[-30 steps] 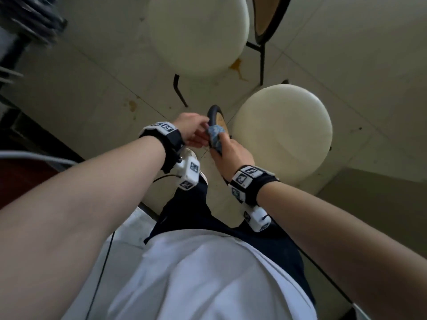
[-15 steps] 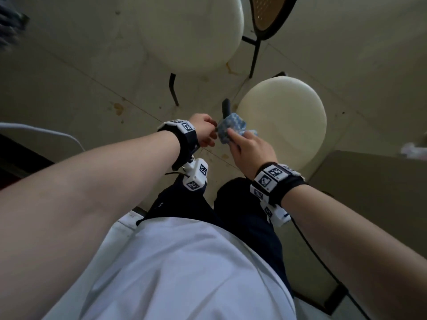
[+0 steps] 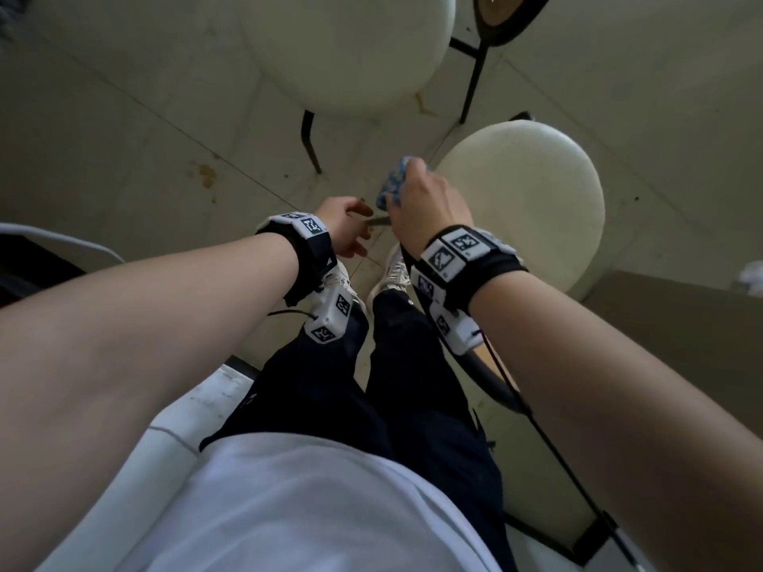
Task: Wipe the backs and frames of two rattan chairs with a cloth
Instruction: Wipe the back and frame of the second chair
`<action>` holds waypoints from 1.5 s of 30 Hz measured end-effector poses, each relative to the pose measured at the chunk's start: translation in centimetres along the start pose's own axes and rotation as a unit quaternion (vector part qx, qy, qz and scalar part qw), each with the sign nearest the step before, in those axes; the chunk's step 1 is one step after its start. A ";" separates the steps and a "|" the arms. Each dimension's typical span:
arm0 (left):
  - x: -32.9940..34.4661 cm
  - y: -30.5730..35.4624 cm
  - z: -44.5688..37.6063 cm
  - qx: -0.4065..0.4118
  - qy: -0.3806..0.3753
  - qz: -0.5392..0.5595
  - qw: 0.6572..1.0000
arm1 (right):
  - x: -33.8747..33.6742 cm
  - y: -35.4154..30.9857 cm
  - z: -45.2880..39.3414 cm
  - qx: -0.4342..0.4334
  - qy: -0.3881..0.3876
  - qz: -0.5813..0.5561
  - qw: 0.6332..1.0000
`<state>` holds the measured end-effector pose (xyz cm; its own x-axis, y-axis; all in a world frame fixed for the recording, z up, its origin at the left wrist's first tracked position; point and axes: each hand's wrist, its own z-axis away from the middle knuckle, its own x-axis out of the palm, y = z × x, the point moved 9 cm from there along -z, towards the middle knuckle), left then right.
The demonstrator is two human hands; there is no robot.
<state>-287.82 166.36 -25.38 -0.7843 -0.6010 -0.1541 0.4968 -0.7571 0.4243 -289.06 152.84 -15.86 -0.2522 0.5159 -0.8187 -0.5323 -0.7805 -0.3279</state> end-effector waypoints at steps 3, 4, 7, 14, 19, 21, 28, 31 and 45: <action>-1.1 1.2 -1.7 0.030 0.015 0.013 0.999 | 1.4 0.0 -4.3 0.015 -0.052 0.005 0.999; -1.3 1.5 -2.3 0.039 0.021 0.018 0.999 | 1.8 0.3 -5.5 0.026 -0.074 0.005 0.997; -1.3 2.7 -4.0 0.046 0.037 0.030 0.998 | 2.5 2.6 -9.2 0.078 -0.144 -0.019 0.986; -0.7 4.9 -6.0 0.086 0.039 0.084 0.992 | 6.1 5.5 -13.0 0.084 -0.228 -0.139 0.960; -0.9 5.1 -5.4 0.106 0.045 0.094 0.989 | 10.0 8.2 -13.8 0.157 -0.309 -0.223 0.911; -0.9 5.5 -5.4 0.116 0.034 0.083 0.989 | 11.3 9.4 -13.8 0.179 -0.324 -0.192 0.909; 0.8 6.1 -5.3 0.112 -0.072 0.040 0.990 | 15.9 14.3 -10.2 0.310 -0.318 -0.218 0.869; 1.7 6.1 -5.4 0.114 -0.082 0.049 0.989 | 15.2 14.6 -10.2 0.283 -0.256 -0.240 0.892; 2.0 7.3 -5.5 0.148 -0.103 0.049 0.982 | 7.4 8.3 -7.4 0.014 -0.146 -0.253 0.956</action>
<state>-283.72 158.23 -27.51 -0.8121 -0.5793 0.0704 0.4667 -0.5723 0.6743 -289.33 147.61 -28.15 -0.1685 0.9048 -0.3911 -0.6664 -0.3970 -0.6311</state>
